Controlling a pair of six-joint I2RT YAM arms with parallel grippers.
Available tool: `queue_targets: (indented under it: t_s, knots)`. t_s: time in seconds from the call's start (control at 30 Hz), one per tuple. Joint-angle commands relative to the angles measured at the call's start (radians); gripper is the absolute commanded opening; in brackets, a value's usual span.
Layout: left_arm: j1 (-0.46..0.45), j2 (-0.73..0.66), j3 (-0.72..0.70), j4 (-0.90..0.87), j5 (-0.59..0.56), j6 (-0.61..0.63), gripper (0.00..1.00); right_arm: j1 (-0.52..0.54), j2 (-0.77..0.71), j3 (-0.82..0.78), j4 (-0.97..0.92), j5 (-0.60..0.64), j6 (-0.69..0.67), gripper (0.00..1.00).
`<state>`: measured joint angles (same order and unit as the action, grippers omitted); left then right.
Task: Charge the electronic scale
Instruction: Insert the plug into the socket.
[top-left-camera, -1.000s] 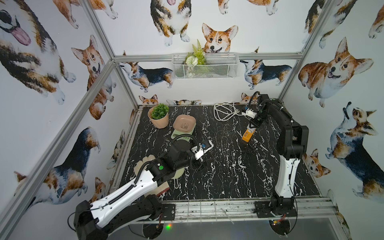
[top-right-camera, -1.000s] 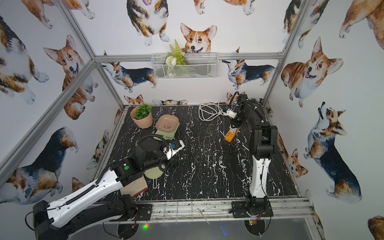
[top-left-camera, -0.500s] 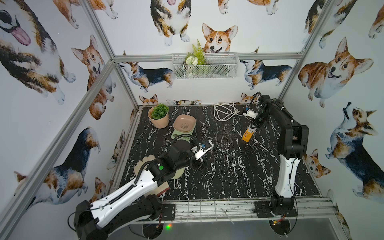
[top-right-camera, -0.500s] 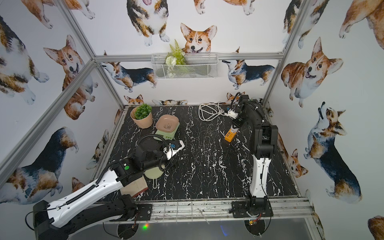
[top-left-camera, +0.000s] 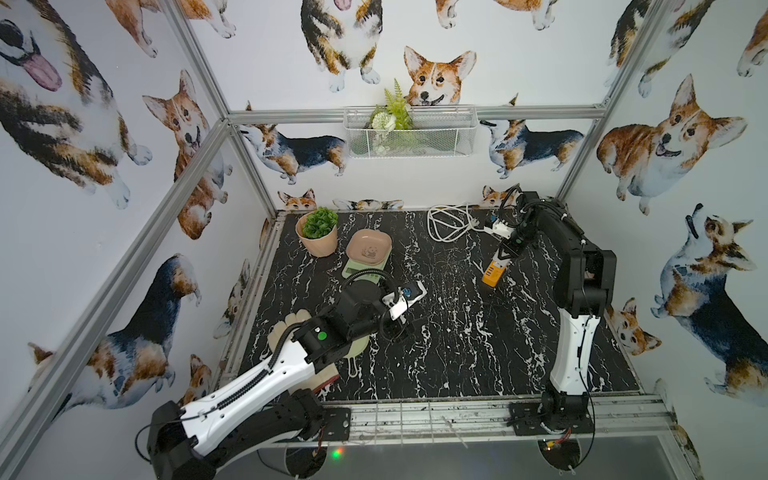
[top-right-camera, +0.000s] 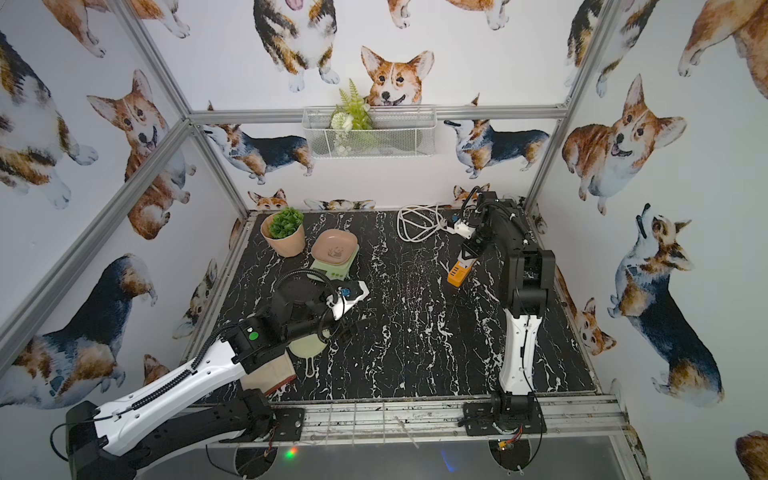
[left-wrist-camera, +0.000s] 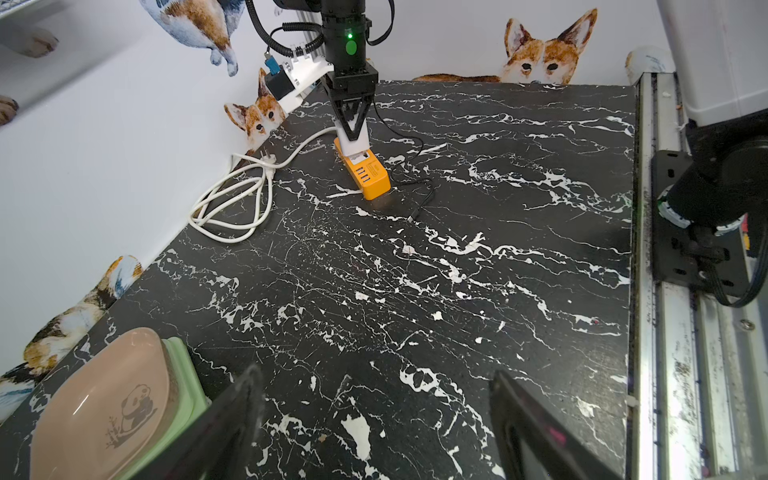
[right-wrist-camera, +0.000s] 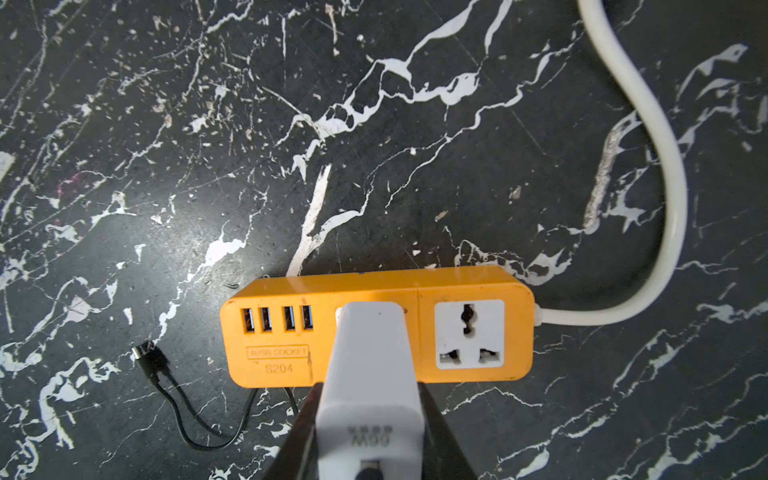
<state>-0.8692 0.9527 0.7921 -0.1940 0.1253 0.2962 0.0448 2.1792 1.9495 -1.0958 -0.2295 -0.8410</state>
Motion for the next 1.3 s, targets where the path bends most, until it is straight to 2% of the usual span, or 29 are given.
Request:
queue_targets:
  t_s: [0.0, 0.47, 0.7, 1.27]
  knots:
    - [-0.001, -0.009, -0.003, 0.015, 0.011, 0.009, 0.88, 0.001, 0.001, -0.012, -0.014, 0.016, -0.014, 0.00]
    - [-0.001, -0.013, -0.004, 0.013, 0.017, 0.008, 0.89, 0.015, -0.019, -0.065, 0.054, 0.053, 0.022, 0.00]
    - [-0.001, -0.015, -0.002, 0.019, 0.023, 0.002, 0.89, 0.034, -0.044, -0.141, 0.084, 0.016, -0.036, 0.00]
    - [-0.001, -0.035, -0.022, 0.048, 0.019, -0.005, 0.90, 0.052, 0.030, -0.096, 0.036, 0.033, -0.003, 0.00]
